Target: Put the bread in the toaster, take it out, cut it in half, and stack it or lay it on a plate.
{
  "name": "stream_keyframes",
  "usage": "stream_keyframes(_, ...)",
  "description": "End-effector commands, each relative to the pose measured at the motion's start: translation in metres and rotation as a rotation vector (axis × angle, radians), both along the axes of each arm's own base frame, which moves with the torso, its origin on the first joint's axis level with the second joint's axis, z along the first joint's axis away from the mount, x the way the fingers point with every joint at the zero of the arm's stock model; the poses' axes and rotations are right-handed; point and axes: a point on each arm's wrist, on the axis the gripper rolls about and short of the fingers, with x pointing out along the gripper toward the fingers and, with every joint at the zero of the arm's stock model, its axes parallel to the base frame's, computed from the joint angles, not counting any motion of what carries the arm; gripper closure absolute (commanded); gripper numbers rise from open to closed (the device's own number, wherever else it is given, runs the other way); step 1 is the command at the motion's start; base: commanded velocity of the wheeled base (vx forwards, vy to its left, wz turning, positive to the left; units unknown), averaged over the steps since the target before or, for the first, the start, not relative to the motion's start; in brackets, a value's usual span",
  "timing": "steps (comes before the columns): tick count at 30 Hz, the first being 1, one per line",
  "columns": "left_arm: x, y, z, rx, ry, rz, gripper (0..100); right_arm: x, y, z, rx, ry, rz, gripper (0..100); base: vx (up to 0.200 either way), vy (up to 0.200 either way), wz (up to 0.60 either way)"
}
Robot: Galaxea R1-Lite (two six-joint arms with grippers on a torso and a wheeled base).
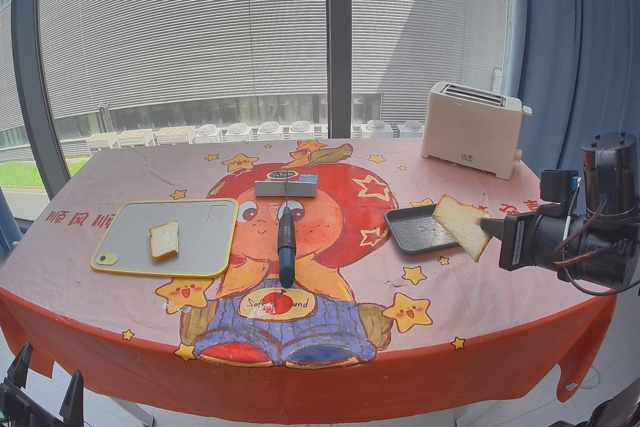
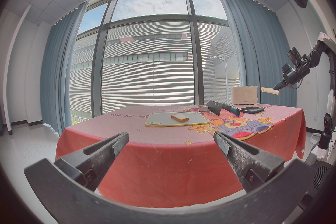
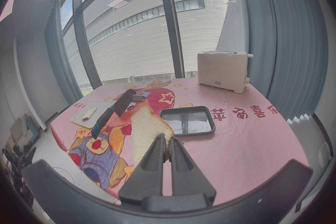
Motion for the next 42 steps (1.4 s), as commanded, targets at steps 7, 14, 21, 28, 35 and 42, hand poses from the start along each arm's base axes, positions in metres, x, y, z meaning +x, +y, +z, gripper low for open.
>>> stream_keyframes(7, 0.0, 0.0, -0.005, 0.002, 0.001, -0.004, 0, 0.035, 0.01, -0.013, 0.075, 0.082, -0.112, 100, 0.0, 0.0, 0.0)
stream_keyframes(14, 0.0, 0.0, -0.005, 0.002, 0.001, -0.004, 0, 0.051, 0.006, -0.024, 0.06, 0.115, -0.153, 100, 0.0, 0.0, 0.0)
stream_keyframes(21, 0.0, 0.0, -0.005, 0.002, 0.001, -0.004, 0, 0.061, 0.004, -0.036, 0.04, 0.151, -0.178, 100, 0.0, 0.0, 0.0)
stream_keyframes(28, 0.0, 0.0, -0.005, 0.002, 0.001, -0.004, 0, 0.067, 0.003, -0.042, 0.032, 0.168, -0.193, 100, 0.0, 0.0, 0.0)
stream_keyframes(35, 0.0, 0.0, -0.005, 0.002, 0.001, -0.004, 0, 0.077, 0.005, -0.054, 0.031, 0.204, -0.227, 100, 0.0, 0.0, 0.0)
stream_keyframes(42, 0.0, 0.0, -0.005, 0.002, 0.001, -0.004, 0, 0.08, 0.007, -0.059, 0.024, 0.217, -0.229, 100, 0.0, 0.0, 0.0)
